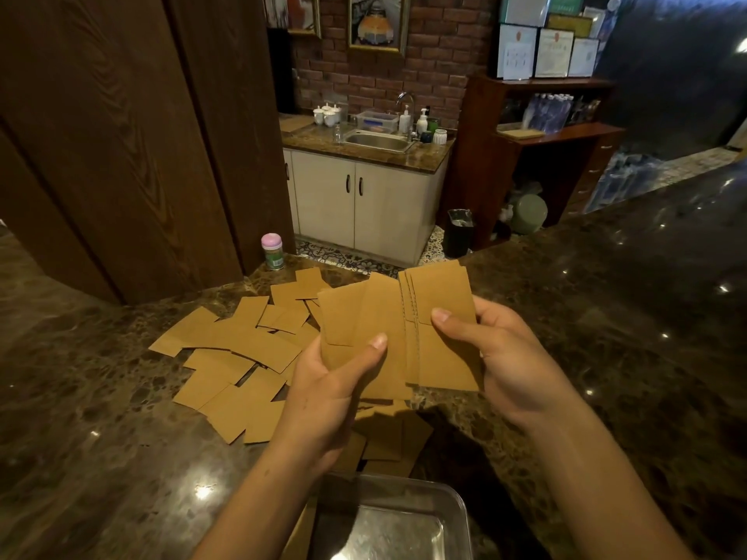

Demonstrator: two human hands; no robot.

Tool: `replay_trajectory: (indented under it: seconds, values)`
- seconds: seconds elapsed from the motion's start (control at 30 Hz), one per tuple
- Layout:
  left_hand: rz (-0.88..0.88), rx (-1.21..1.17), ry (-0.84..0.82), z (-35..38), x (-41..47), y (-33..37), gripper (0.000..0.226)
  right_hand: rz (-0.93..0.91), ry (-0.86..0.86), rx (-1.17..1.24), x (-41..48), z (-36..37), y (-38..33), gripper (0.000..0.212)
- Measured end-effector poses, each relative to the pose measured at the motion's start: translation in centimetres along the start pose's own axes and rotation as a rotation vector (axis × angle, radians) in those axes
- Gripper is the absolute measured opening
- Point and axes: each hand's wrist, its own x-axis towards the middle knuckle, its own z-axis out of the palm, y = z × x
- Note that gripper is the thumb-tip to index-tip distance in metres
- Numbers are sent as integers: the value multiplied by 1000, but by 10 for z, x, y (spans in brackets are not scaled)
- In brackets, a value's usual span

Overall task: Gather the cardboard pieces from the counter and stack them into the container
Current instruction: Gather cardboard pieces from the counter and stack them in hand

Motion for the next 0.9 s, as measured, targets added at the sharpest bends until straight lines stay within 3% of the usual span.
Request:
replay_trajectory:
  seconds: [0.37, 0.7, 0.8, 0.9]
  values:
    - [32, -37, 67, -1, 3, 1, 35, -7, 63, -49, -3, 4, 1, 18]
    - [21, -90, 71, -1, 6, -2, 36, -33, -35, -30, -11, 8, 4, 22]
    - [-11, -36, 65, 0, 3, -2, 31, -121, -18, -37, -11, 8, 1, 23]
    - [-120, -27, 45, 0, 1, 0, 41, -418, 33, -219, -11, 4, 1, 27]
